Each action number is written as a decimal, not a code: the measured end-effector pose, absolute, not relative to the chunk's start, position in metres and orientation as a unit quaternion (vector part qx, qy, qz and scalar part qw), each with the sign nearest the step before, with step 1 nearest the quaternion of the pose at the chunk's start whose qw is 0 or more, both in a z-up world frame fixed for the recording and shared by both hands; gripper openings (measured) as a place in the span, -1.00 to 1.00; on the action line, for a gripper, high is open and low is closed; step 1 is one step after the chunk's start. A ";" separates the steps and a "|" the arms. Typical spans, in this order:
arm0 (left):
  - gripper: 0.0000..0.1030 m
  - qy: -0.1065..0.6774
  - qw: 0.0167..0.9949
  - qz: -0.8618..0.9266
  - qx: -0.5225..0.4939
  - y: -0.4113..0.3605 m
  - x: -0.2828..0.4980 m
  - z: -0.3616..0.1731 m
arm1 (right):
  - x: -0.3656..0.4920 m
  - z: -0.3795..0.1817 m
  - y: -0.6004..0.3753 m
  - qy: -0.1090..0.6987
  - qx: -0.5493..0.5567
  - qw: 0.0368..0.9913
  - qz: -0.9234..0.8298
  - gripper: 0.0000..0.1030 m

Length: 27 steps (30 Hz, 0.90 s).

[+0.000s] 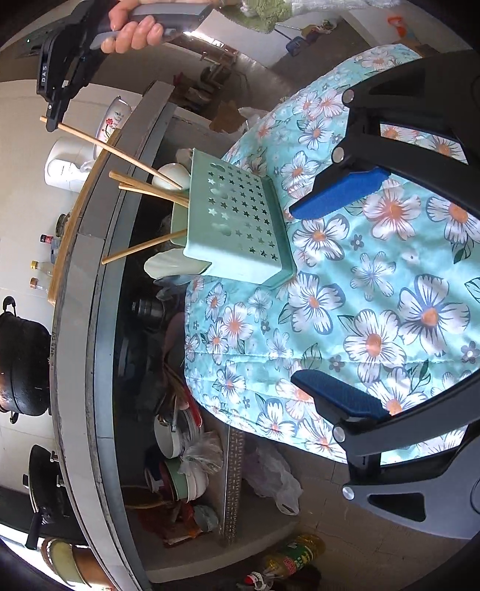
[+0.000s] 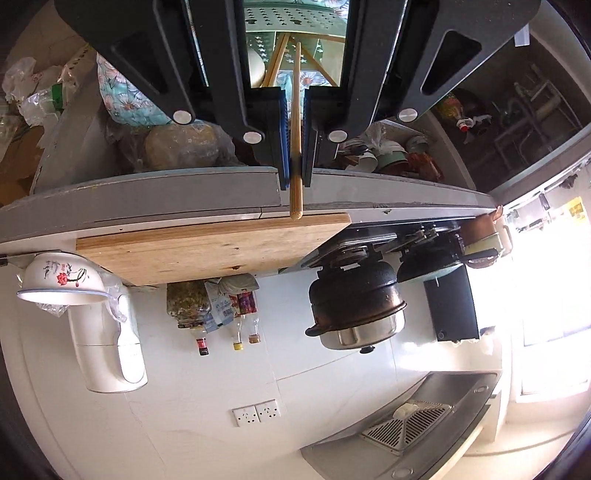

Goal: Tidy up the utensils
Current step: 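Lower the right gripper's chopstick into the holder and open the right gripper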

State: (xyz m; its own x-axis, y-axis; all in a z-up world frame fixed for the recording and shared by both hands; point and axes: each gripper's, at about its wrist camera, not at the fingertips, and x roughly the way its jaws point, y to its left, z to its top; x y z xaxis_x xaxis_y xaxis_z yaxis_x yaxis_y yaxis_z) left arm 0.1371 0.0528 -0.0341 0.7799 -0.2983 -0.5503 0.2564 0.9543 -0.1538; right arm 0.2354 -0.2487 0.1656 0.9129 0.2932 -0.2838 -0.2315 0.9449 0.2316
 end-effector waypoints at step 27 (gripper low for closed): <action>0.77 0.288 0.949 -0.124 -0.034 0.040 0.127 -0.021 | 0.202 0.081 -0.241 0.257 0.089 0.954 0.128 -0.08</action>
